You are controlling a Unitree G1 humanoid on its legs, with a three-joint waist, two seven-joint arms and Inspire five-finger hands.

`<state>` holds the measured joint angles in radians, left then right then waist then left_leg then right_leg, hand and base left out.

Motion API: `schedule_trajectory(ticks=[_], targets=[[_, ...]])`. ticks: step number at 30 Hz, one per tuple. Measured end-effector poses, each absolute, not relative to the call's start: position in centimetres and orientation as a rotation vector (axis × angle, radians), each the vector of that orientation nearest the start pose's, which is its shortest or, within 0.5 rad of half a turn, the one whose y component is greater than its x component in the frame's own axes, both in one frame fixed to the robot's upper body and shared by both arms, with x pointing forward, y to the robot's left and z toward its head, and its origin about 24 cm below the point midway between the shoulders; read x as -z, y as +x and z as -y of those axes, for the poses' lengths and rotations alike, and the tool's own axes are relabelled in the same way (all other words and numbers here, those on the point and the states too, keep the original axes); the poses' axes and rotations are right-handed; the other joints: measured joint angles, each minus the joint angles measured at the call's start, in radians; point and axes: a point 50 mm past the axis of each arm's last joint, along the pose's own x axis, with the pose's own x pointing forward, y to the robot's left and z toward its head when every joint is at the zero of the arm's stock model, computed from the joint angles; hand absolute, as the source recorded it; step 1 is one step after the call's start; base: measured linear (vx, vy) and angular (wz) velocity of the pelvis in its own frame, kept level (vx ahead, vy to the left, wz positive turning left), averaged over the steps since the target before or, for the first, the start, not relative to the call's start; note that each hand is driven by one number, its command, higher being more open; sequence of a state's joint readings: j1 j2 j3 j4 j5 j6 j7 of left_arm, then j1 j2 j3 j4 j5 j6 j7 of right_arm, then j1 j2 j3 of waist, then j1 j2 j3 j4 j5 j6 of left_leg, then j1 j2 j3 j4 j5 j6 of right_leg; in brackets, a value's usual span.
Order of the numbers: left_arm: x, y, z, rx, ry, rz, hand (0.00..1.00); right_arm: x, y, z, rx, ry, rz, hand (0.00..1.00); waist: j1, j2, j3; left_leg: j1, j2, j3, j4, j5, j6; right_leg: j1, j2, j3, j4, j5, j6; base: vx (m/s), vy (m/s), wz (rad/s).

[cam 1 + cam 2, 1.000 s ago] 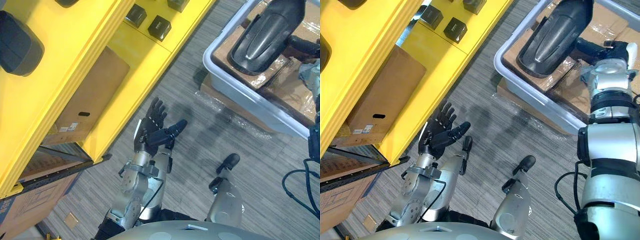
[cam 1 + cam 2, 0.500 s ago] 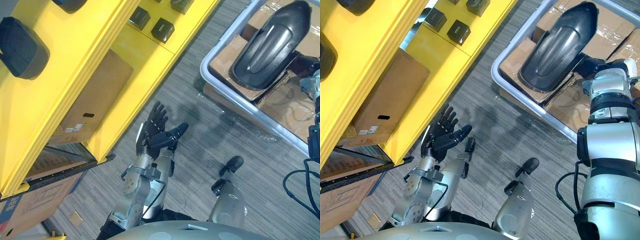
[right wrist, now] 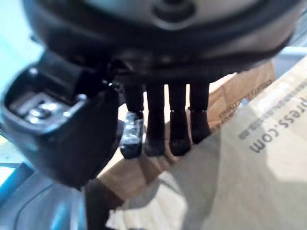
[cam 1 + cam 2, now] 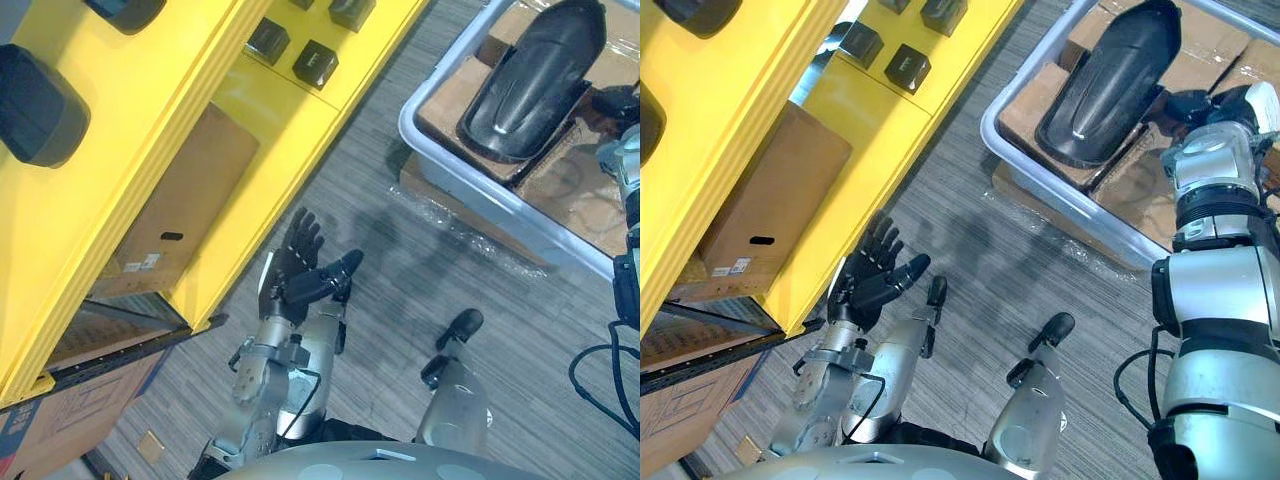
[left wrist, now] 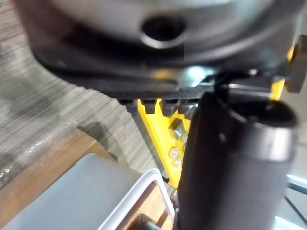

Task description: Walk over and take three plastic housings, then place them on the shelf

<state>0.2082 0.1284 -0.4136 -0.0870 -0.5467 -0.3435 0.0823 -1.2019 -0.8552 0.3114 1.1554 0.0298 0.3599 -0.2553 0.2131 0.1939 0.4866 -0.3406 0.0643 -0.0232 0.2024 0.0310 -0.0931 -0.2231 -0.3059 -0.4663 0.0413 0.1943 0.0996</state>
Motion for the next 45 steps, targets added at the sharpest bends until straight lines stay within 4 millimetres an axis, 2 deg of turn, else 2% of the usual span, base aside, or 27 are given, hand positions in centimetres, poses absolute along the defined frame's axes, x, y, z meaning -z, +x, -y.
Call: schedule_trajectory(ticks=[5,12,16,19,22,24,27,31,34,38,43,45], targets=[[-3.6,19.8,-10.5,0.149,-0.511,0.086,1.00,-24.0,36.4,36.1,0.796,-0.722,-0.192,1.00,-0.013,-0.023,0.000,0.002,0.014,0.012,0.000,0.001,-0.005,-0.003,0.014,0.009,-0.004,0.001,-0.001,-0.01,-0.016,-0.09],[-3.4,19.4,-11.9,0.085,-0.501,0.086,1.00,-27.7,37.0,32.5,0.724,-0.681,0.131,1.00,-0.047,-0.058,0.002,0.020,0.033,0.043,-0.001,-0.003,-0.012,-0.013,0.031,0.046,-0.010,0.006,-0.007,-0.01,-0.017,-0.16],[-4.2,19.5,-12.0,0.089,-0.508,0.123,1.00,-27.8,36.9,31.8,0.701,-0.691,0.183,1.00,-0.054,-0.075,0.002,0.024,0.034,0.047,-0.001,-0.004,-0.013,-0.014,0.032,0.055,-0.010,0.006,-0.007,0.01,-0.009,-0.07],[-4.4,19.6,-12.2,0.080,-0.507,0.133,1.00,-27.7,36.7,31.3,0.709,-0.795,0.233,1.00,-0.054,-0.081,0.003,0.026,0.034,0.048,-0.001,-0.005,-0.014,-0.014,0.032,0.057,-0.010,0.006,-0.007,0.00,0.001,-0.01],[-4.4,19.6,-12.4,0.069,-0.501,0.131,1.00,-28.9,36.6,29.6,0.641,-0.817,0.365,1.00,-0.054,-0.082,0.003,0.026,0.035,0.048,-0.002,-0.006,-0.014,-0.014,0.033,0.058,-0.010,0.007,-0.007,0.00,0.000,0.00],[-4.4,19.6,-12.6,0.069,-0.492,0.130,1.00,-29.6,36.7,27.8,0.546,-0.827,0.462,1.00,-0.049,-0.086,0.003,0.026,0.036,0.047,-0.003,-0.006,-0.015,-0.014,0.034,0.057,-0.011,0.007,-0.007,0.00,0.000,0.00],[-4.4,19.7,-12.8,0.069,-0.484,0.135,1.00,-28.5,37.6,25.6,0.425,-0.809,0.477,1.00,-0.037,-0.099,0.002,0.026,0.035,0.044,-0.006,-0.006,-0.015,-0.013,0.034,0.054,-0.012,0.007,-0.006,0.00,0.001,0.01],[-4.2,19.8,-12.7,0.068,-0.478,0.125,1.00,-25.9,38.8,24.7,0.354,-0.809,0.388,1.00,-0.011,-0.100,0.002,0.021,0.032,0.026,-0.023,0.007,-0.015,-0.011,0.032,0.032,-0.012,0.006,-0.006,0.01,0.002,0.14],[-3.6,19.9,-12.5,0.067,-0.475,0.101,1.00,-24.4,39.4,24.9,0.356,-0.794,0.310,1.00,0.010,-0.099,0.002,0.017,0.026,0.009,-0.044,0.025,-0.014,-0.011,0.028,0.014,-0.012,0.006,-0.006,0.02,0.004,0.20],[-3.4,19.9,-12.4,0.069,-0.475,0.091,1.00,-23.7,39.6,25.6,0.386,-0.764,0.226,1.00,0.025,-0.097,0.001,0.015,0.013,-0.001,-0.052,0.033,-0.011,-0.008,0.016,0.002,-0.012,0.006,-0.005,0.00,0.020,0.12],[-3.5,19.9,-12.2,0.076,-0.478,0.091,1.00,-21.8,39.8,26.6,0.432,-0.738,0.094,1.00,0.026,-0.090,0.000,0.015,0.003,-0.007,-0.055,0.037,-0.007,-0.004,0.006,-0.006,-0.012,0.007,-0.003,-0.02,0.020,0.05],[-3.7,20.1,-11.7,0.098,-0.483,0.095,1.00,-21.1,39.7,27.4,0.457,-0.731,0.035,1.00,0.024,-0.074,0.002,0.016,-0.002,-0.013,-0.071,0.049,-0.005,-0.004,0.001,-0.017,-0.012,0.008,-0.002,-0.02,0.010,0.12]])
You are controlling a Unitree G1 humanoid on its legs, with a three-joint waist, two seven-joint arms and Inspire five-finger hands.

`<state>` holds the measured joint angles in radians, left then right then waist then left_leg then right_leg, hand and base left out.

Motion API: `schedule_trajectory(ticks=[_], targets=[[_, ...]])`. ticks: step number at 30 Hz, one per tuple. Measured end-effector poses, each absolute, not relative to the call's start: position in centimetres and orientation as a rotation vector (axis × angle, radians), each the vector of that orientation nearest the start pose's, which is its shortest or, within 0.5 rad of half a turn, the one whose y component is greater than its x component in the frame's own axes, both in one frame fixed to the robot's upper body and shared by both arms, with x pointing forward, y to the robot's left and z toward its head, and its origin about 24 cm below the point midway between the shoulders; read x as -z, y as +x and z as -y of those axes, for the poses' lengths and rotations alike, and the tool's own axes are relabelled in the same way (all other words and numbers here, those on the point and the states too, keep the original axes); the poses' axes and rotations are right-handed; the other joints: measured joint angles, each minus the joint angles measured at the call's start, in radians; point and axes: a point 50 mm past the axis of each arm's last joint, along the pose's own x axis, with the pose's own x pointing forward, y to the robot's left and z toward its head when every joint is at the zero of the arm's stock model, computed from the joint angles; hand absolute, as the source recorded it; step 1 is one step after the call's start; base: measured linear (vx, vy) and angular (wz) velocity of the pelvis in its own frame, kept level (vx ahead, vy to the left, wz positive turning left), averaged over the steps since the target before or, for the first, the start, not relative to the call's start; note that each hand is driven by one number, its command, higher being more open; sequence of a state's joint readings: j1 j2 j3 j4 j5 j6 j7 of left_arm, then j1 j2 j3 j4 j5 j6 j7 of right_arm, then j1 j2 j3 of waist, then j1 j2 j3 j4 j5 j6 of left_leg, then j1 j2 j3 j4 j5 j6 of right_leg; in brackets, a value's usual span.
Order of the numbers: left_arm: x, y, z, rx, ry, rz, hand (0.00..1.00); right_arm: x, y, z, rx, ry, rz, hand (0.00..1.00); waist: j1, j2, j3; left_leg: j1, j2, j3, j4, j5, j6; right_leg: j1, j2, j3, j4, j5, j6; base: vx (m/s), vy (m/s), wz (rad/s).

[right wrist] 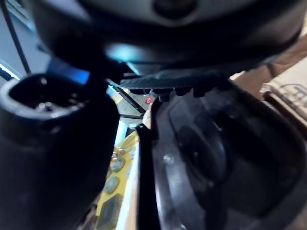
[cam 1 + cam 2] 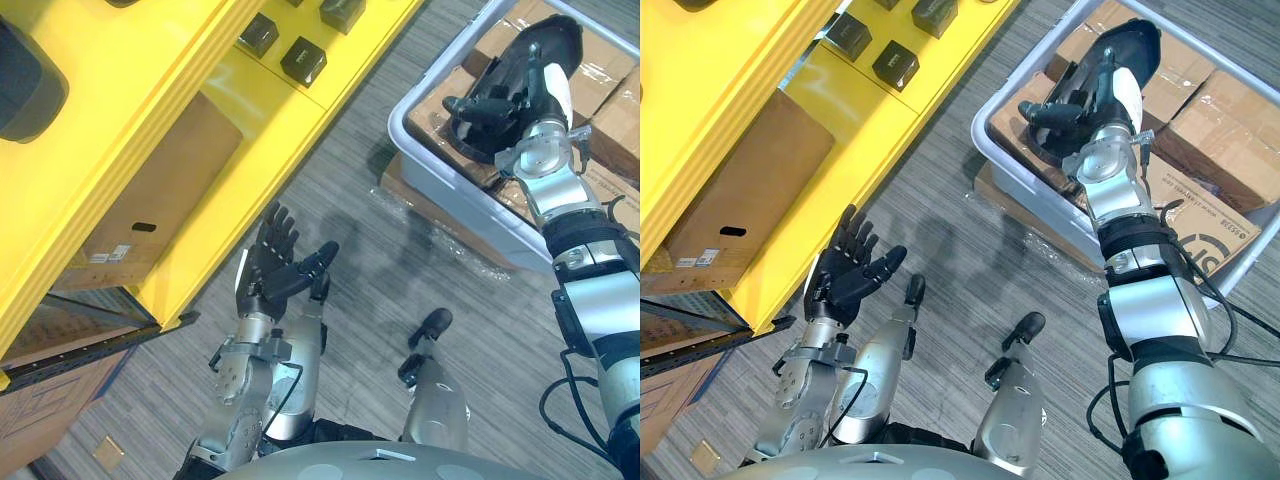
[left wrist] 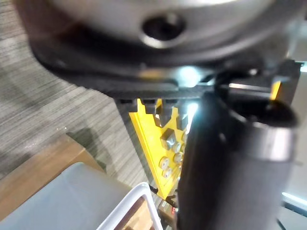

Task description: Walk over and take three plastic housings, then place them on the shelf

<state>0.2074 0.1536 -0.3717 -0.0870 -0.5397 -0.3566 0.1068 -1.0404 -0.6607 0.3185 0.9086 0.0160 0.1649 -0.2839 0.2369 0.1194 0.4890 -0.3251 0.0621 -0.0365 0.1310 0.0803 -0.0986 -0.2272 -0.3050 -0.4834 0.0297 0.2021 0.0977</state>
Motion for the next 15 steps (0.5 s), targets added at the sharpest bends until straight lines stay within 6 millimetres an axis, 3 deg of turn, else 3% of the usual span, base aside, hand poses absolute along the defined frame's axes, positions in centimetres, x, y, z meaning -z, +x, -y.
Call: schedule_trajectory(ticks=[3,15], targets=[[-3.8,20.2,-11.2,0.116,-0.492,0.099,1.00,-20.5,39.6,28.0,0.477,-0.730,-0.019,1.00,0.000,0.015,-0.003,0.001,-0.002,-0.001,-0.013,0.010,0.000,-0.003,-0.003,-0.005,0.000,0.002,0.002,-0.01,0.004,0.04],[-3.8,20.1,-11.1,0.111,-0.502,0.096,1.00,-19.9,39.5,28.9,0.465,-0.792,-0.173,1.00,-0.019,0.017,-0.004,0.021,-0.004,0.006,-0.014,0.010,0.000,0.013,-0.005,-0.004,0.000,0.001,0.001,0.00,0.000,0.00]])
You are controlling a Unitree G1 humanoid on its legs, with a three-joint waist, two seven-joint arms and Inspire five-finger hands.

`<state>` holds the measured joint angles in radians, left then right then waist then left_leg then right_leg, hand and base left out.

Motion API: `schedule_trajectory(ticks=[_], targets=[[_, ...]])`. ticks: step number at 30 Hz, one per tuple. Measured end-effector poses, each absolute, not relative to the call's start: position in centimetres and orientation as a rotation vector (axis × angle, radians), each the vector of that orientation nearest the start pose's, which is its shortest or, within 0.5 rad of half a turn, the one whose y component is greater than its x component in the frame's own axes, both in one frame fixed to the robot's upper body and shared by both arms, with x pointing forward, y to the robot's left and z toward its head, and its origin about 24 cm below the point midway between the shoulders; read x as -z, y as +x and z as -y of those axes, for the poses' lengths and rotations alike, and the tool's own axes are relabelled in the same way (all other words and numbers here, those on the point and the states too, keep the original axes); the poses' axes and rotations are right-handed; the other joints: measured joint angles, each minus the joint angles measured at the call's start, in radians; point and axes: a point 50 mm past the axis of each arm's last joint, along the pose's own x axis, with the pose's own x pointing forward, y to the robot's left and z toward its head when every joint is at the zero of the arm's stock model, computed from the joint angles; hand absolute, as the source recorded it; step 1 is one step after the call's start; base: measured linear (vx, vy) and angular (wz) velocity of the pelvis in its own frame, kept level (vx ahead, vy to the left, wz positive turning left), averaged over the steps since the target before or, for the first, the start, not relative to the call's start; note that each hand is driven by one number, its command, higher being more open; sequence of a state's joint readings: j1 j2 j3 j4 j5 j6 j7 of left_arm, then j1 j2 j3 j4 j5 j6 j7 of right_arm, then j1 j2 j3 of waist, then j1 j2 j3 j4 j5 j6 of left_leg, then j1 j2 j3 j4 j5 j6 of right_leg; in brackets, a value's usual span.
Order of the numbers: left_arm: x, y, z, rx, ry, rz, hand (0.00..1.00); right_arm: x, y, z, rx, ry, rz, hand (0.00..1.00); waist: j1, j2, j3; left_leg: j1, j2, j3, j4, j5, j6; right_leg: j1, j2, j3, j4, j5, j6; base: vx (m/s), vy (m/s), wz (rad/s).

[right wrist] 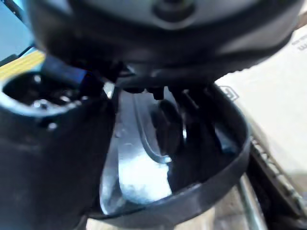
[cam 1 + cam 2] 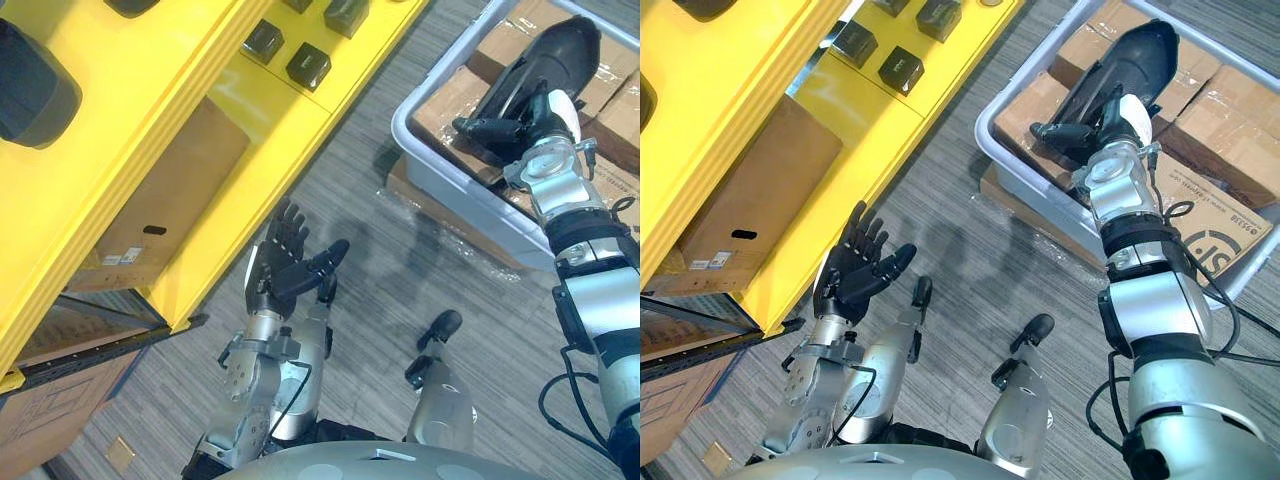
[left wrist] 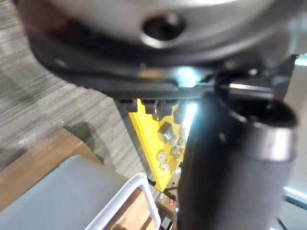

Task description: Walk over and take three plastic housings, then place them on the shelf

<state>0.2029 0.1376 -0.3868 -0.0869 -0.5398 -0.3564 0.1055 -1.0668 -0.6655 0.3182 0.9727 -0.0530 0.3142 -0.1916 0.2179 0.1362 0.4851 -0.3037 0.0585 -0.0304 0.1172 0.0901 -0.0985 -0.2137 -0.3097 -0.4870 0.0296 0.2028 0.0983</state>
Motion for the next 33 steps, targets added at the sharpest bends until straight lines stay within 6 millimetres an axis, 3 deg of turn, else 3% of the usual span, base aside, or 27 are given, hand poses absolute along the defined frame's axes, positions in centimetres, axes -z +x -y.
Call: schedule_trajectory(ticks=[12,19,25,28,30,31,33], targets=[[-3.8,19.9,-11.5,0.093,-0.501,0.097,1.00,-20.1,39.5,29.1,0.434,-0.787,-0.156,1.00,-0.004,-0.011,-0.001,0.007,0.005,0.011,0.000,-0.001,-0.002,0.004,0.008,0.016,-0.014,0.004,0.001,0.00,-0.004,-0.02],[-3.8,19.4,-12.4,0.052,-0.497,0.103,1.00,-21.0,38.6,26.5,0.391,-0.730,0.132,1.00,-0.021,-0.043,0.002,0.010,0.021,0.036,0.000,-0.008,-0.008,-0.013,0.023,0.045,-0.015,0.007,-0.001,0.03,-0.019,-0.12],[-3.8,19.5,-13.4,-0.006,-0.454,0.117,1.00,-22.6,35.4,25.7,0.478,-0.591,0.466,1.00,-0.057,-0.074,0.013,0.031,0.026,0.067,-0.001,-0.025,-0.009,-0.015,0.026,0.079,-0.015,0.006,-0.001,0.04,-0.013,-0.16],[-3.8,19.4,-14.2,-0.047,-0.447,0.119,1.00,-21.2,33.0,26.4,0.522,-0.531,0.508,1.00,-0.071,-0.106,0.014,0.034,0.027,0.090,0.000,-0.037,-0.008,-0.028,0.026,0.100,-0.015,0.006,-0.001,0.04,-0.001,-0.18],[-3.8,19.1,-14.6,-0.070,-0.444,0.121,1.00,-20.2,32.5,26.2,0.526,-0.499,0.497,1.00,-0.084,-0.118,0.015,0.034,0.028,0.094,0.002,-0.040,-0.009,-0.030,0.027,0.105,-0.015,0.006,-0.001,0.04,-0.003,-0.11],[-4.0,19.2,-15.0,-0.091,-0.441,0.133,1.00,-18.3,31.5,26.5,0.551,-0.467,0.455,1.00,-0.092,-0.129,0.015,0.034,0.030,0.101,0.006,-0.047,-0.010,-0.032,0.028,0.112,-0.015,0.006,-0.001,0.04,-0.006,-0.11],[-4.3,19.2,-15.3,-0.108,-0.441,0.147,1.00,-16.9,31.1,26.7,0.561,-0.452,0.414,1.00,-0.097,-0.137,0.018,0.034,0.033,0.107,0.016,-0.055,-0.010,-0.032,0.030,0.117,-0.015,0.006,-0.001,0.03,-0.006,-0.13]])
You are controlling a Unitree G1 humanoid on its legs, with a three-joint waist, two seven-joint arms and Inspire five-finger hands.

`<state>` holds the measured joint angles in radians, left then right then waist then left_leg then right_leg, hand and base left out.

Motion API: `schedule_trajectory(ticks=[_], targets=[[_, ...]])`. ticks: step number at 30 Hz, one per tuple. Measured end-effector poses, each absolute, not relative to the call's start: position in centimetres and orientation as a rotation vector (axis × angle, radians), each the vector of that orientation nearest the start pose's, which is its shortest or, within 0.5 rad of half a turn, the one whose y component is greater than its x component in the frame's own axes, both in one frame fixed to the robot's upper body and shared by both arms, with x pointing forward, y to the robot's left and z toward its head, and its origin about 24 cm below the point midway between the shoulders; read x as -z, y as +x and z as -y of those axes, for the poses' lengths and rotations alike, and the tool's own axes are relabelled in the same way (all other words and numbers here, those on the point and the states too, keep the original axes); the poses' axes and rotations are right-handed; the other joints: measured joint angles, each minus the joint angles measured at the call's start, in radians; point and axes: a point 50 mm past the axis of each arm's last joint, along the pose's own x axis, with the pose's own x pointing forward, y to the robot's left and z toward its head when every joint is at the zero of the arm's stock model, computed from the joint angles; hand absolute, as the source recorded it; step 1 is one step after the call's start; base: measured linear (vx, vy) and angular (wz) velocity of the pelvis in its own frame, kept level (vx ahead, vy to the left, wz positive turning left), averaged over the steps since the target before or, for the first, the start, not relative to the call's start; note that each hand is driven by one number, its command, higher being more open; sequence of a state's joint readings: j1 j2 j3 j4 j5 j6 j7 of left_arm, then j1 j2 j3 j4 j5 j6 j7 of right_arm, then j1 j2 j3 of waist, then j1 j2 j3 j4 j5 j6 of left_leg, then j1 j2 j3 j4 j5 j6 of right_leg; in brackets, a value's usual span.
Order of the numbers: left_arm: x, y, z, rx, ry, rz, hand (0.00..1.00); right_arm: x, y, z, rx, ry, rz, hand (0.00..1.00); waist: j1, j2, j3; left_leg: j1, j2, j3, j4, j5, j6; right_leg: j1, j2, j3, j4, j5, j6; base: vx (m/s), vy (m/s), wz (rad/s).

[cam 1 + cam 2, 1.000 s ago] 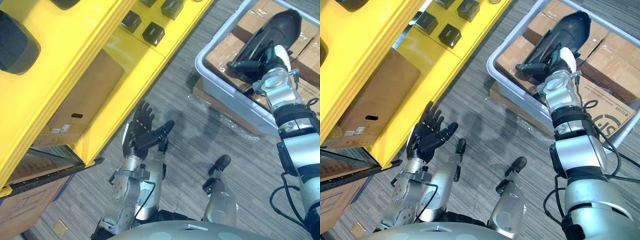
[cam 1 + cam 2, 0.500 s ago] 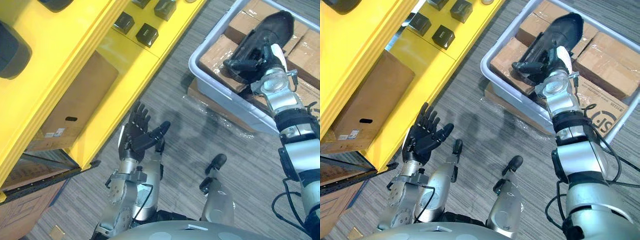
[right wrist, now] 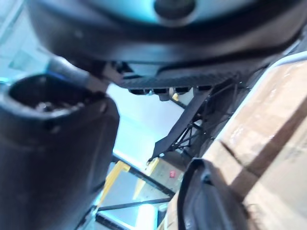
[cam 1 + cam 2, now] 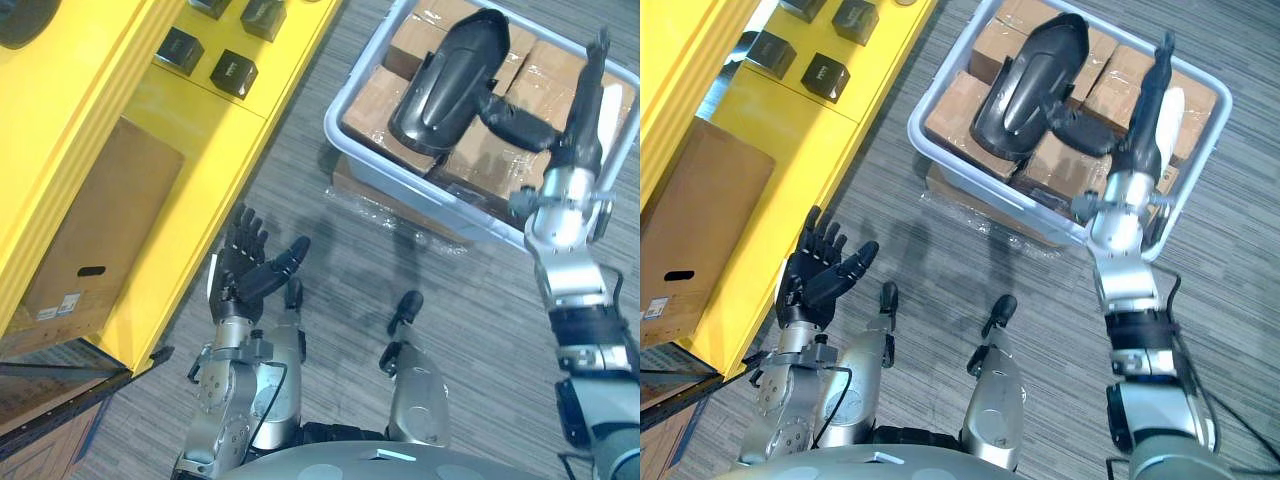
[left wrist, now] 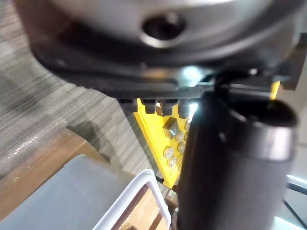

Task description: Walk over and take three plastic housings, then place them on the shelf

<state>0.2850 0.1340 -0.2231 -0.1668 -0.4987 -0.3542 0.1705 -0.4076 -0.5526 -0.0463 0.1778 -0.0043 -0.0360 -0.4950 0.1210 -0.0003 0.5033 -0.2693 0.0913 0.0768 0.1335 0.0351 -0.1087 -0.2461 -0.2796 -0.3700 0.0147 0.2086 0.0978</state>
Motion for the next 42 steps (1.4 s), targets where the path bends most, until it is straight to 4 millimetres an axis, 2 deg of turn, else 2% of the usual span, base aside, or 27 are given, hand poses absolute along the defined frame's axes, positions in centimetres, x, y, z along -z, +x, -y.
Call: schedule_trajectory(ticks=[3,6,9,13,16,18,20,23,25,28,30,33,39,42], targets=[[-4.6,19.3,-15.9,-0.142,-0.436,0.163,1.00,-13.6,29.9,27.2,0.587,-0.398,0.307,1.00,-0.015,-0.007,0.003,-0.001,0.005,0.013,0.023,-0.021,-0.001,0.000,0.003,0.014,0.000,-0.002,0.002,0.03,-0.004,-0.13],[-4.7,19.3,-16.2,-0.157,-0.430,0.166,1.00,-11.6,29.0,27.7,0.607,-0.326,0.231,1.00,-0.023,-0.008,0.003,-0.002,0.007,0.021,0.039,-0.035,0.000,-0.001,0.004,0.022,-0.001,-0.004,0.004,0.03,-0.005,-0.12],[-4.7,19.3,-16.2,-0.156,-0.429,0.166,1.00,-11.2,29.1,27.9,0.604,-0.290,0.205,1.00,-0.028,-0.010,0.004,-0.003,0.007,0.023,0.039,-0.036,0.001,-0.001,0.004,0.021,-0.002,-0.003,0.004,0.01,0.000,-0.01],[-4.8,19.3,-16.1,-0.146,-0.406,0.168,1.00,-11.2,31.2,28.2,0.610,-0.241,0.152,1.00,-0.027,-0.009,0.004,-0.016,0.008,0.014,0.056,-0.042,0.001,-0.001,0.006,0.019,-0.003,-0.003,0.004,0.00,-0.002,0.04],[-4.9,19.5,-15.9,-0.121,-0.389,0.173,1.00,-11.2,33.3,28.3,0.588,-0.151,0.072,1.00,-0.012,-0.009,0.004,-0.038,0.008,-0.001,0.080,-0.049,0.002,-0.001,0.006,0.009,-0.002,-0.002,0.005,-0.01,0.000,0.12],[-4.9,19.5,-15.9,-0.119,-0.387,0.174,1.00,-11.3,34.0,28.1,0.567,-0.128,0.054,1.00,-0.007,-0.009,0.004,-0.043,0.008,-0.005,0.088,-0.051,0.002,-0.001,0.006,0.006,-0.002,-0.001,0.005,-0.01,0.002,0.07],[-5.1,19.8,-15.8,-0.104,-0.383,0.183,1.00,-12.1,34.8,28.4,0.559,-0.097,0.048,1.00,0.008,-0.006,0.002,-0.049,0.006,-0.015,0.095,-0.051,0.003,0.000,0.005,0.000,0.000,-0.001,0.005,-0.02,-0.002,0.06],[-5.5,20.2,-15.2,-0.075,-0.391,0.197,1.00,-13.6,35.6,29.4,0.554,-0.107,0.049,1.00,0.014,-0.002,0.001,-0.072,0.005,-0.032,0.110,-0.051,0.004,0.000,0.005,-0.018,0.002,-0.001,0.005,-0.03,0.002,0.18],[-5.4,20.1,-14.9,-0.062,-0.394,0.190,1.00,-14.3,36.1,29.3,0.545,-0.112,0.057,1.00,0.015,0.000,0.001,-0.072,0.003,-0.035,0.111,-0.051,0.004,0.001,0.004,-0.020,0.004,-0.001,0.005,-0.02,0.003,0.06],[-5.2,20.1,-14.2,-0.029,-0.403,0.178,1.00,-16.0,37.0,29.1,0.528,-0.149,0.057,1.00,0.018,0.023,-0.001,-0.077,0.002,-0.045,0.120,-0.051,0.005,0.006,0.003,-0.033,0.005,-0.001,0.005,-0.02,0.002,0.08],[-5.1,20.1,-13.6,-0.011,-0.413,0.166,1.00,-17.5,37.6,29.4,0.542,-0.168,0.060,1.00,0.023,0.050,-0.004,-0.081,0.001,-0.052,0.124,-0.050,0.005,0.008,0.003,-0.039,0.005,-0.001,0.005,-0.02,0.005,0.08],[-5.0,20.0,-13.0,0.002,-0.432,0.161,1.00,-18.6,37.7,29.9,0.581,-0.230,0.062,1.00,0.041,0.074,-0.013,-0.082,0.001,-0.056,0.125,-0.049,0.006,0.009,0.003,-0.041,0.006,-0.001,0.005,0.00,0.002,0.01],[-4.9,19.8,-12.2,0.033,-0.442,0.148,1.00,-21.4,38.1,30.0,0.638,-0.349,0.072,1.00,0.042,0.089,-0.014,-0.082,-0.003,-0.059,0.128,-0.048,0.008,0.014,-0.001,-0.047,0.006,0.000,0.005,0.00,0.005,0.02],[-4.4,19.8,-11.8,0.035,-0.452,0.126,1.00,-23.4,38.1,30.5,0.696,-0.399,0.082,1.00,0.043,0.114,-0.015,-0.078,-0.009,-0.060,0.128,-0.046,0.010,0.018,-0.007,-0.048,0.007,0.001,0.007,0.00,0.000,0.00]])
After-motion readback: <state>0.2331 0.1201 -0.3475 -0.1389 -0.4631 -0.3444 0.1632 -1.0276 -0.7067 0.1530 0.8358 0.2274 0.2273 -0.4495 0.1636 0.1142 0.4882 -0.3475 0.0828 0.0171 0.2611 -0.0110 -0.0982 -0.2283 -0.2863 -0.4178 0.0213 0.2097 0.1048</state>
